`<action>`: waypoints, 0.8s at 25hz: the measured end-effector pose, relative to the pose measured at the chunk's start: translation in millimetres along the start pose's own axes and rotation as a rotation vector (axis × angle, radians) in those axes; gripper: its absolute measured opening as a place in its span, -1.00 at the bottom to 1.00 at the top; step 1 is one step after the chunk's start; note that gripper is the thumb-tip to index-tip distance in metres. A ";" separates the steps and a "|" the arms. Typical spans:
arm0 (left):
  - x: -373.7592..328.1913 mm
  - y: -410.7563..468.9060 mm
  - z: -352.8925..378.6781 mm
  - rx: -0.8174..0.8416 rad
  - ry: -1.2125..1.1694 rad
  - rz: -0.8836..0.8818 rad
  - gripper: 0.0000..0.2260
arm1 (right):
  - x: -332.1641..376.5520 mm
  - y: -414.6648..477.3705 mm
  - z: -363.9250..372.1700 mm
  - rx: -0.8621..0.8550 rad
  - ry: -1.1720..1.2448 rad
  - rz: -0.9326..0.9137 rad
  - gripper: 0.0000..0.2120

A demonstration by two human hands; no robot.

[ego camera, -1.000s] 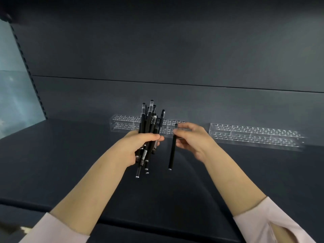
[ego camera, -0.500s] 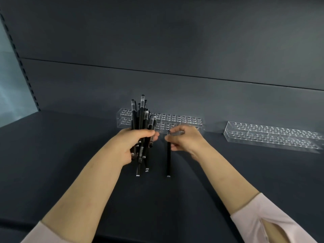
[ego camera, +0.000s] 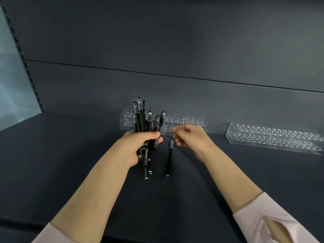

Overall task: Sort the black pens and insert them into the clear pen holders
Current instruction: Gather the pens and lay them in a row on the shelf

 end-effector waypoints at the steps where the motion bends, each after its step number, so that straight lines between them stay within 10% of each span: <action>1: 0.4 -3.7 4.0 0.019 0.009 -0.005 -0.82 | 4.0 -1.4 -2.3 0.024 0.081 0.009 -0.91; 10: 11.1 -27.4 73.5 0.168 -0.059 0.021 -0.85 | 12.6 -30.2 -79.2 -0.015 0.384 0.060 -0.93; 20: 37.8 -39.3 172.6 0.266 0.147 -0.017 -0.88 | -39.4 -69.7 -246.4 -0.338 -0.077 0.133 -0.85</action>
Point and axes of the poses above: each hand's wrist, its own y-axis towards the middle knuckle, its own z-axis out of the palm, x = y × z, the point moved 2 cm from there along y, towards the middle knuckle, and after that the axes turned 3 degrees about -y, right-handed, at the moved point
